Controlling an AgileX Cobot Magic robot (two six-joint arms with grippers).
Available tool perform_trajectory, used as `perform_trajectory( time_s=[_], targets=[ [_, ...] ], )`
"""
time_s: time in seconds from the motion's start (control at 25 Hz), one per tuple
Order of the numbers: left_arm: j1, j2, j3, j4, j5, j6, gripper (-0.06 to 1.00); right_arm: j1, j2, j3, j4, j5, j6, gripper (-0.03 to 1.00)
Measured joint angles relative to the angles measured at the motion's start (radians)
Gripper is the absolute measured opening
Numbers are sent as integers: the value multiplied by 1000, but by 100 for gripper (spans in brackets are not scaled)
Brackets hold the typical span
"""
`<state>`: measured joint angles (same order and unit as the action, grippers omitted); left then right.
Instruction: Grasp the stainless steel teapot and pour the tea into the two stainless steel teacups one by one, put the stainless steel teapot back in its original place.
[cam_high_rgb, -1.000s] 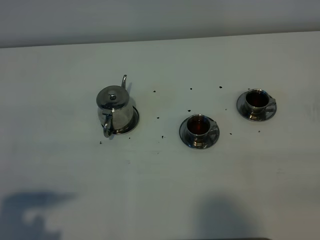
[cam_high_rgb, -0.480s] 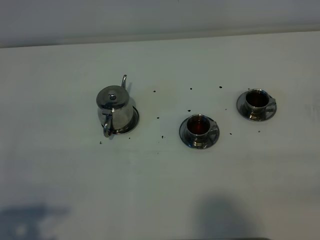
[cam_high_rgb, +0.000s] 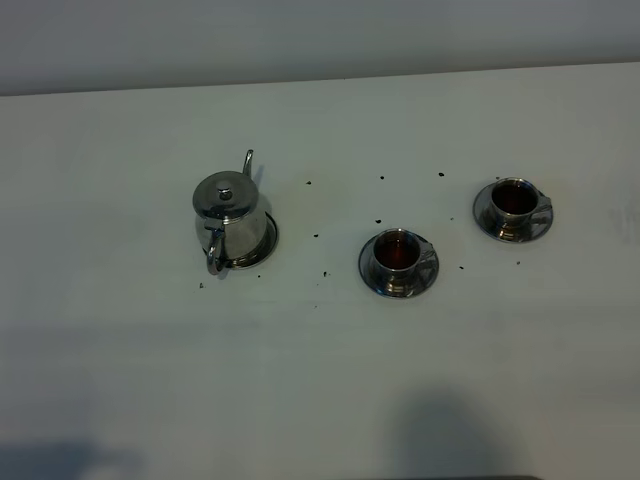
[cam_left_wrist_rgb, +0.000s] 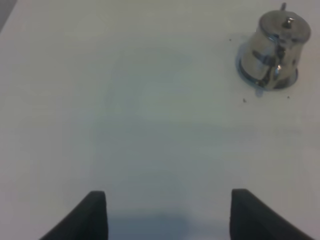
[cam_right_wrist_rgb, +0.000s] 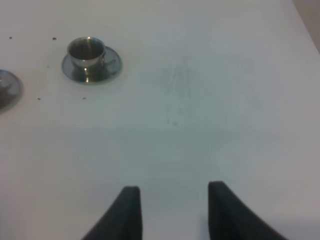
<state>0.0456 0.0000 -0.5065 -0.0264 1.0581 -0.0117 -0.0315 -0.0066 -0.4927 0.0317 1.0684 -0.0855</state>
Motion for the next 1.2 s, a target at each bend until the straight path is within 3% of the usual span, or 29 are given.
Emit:
perform_trajectory(
  time_s=[1.2],
  targets=[
    [0,0,1,-15,0,18,56,0,0,0,0,0,0,31]
  ],
)
